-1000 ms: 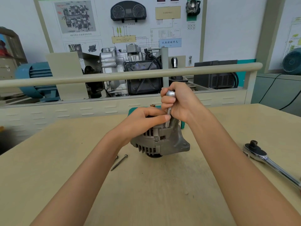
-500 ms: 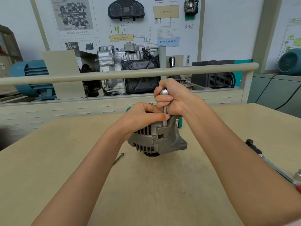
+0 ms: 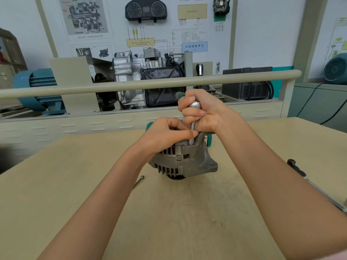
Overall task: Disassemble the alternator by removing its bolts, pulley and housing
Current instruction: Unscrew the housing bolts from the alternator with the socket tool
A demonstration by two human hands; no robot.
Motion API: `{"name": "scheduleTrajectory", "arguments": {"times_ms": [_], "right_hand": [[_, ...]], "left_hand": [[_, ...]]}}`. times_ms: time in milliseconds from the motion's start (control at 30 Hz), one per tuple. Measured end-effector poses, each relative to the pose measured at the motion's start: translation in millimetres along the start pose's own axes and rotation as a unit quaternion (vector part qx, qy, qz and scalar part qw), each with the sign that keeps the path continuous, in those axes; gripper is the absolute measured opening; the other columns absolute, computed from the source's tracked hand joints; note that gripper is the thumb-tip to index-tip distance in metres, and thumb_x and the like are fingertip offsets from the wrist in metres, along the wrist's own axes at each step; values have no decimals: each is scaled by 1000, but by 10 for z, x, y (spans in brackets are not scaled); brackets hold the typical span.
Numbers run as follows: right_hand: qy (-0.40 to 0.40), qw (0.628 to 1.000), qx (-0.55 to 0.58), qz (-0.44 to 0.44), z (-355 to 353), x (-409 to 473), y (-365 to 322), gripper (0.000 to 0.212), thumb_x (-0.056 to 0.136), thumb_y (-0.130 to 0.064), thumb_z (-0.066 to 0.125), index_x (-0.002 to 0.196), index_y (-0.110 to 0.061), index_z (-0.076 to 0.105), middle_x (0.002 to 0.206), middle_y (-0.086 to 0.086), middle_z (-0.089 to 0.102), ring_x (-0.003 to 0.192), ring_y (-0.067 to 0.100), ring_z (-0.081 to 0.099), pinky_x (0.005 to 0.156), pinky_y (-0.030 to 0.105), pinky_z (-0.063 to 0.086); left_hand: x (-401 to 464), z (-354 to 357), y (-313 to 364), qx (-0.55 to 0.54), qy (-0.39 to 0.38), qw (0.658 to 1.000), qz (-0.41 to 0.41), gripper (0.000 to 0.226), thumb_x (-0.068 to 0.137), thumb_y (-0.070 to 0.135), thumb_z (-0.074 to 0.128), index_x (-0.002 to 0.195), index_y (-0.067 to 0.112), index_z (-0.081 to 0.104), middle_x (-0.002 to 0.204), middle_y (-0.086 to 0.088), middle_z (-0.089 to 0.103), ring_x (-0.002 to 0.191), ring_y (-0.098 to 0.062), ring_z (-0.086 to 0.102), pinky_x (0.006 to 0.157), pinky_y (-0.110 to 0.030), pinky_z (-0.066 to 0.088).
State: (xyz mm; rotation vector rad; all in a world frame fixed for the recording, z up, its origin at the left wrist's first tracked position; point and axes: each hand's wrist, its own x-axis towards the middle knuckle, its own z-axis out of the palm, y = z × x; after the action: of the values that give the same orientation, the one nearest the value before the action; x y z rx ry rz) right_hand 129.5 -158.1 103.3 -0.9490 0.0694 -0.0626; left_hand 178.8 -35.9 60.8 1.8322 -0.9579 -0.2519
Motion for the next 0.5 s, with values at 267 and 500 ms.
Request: {"name": "scheduleTrajectory", "arguments": {"times_ms": [267,500], "right_hand": [[15,1000,-5,-6,34,-40,16,26,88,-6,32,64,-14,39,42,-6,43,25,3,27,30,12,20],[142,982,-49,-114,168,-78,149,25,93,-6,32,74,-8,47,41,-4,48,29,5,38,34,12,28]], "left_hand": [[-42,-40,-9,-28,-6,1000,4,9,78,26,76,70,30,75,69,12,72,62,5,64,54,-5,44],[-31,-21,-43,-30,3,999,20,12,77,23,78,68,29,75,73,8,74,67,0,66,61,-10,51]]}}
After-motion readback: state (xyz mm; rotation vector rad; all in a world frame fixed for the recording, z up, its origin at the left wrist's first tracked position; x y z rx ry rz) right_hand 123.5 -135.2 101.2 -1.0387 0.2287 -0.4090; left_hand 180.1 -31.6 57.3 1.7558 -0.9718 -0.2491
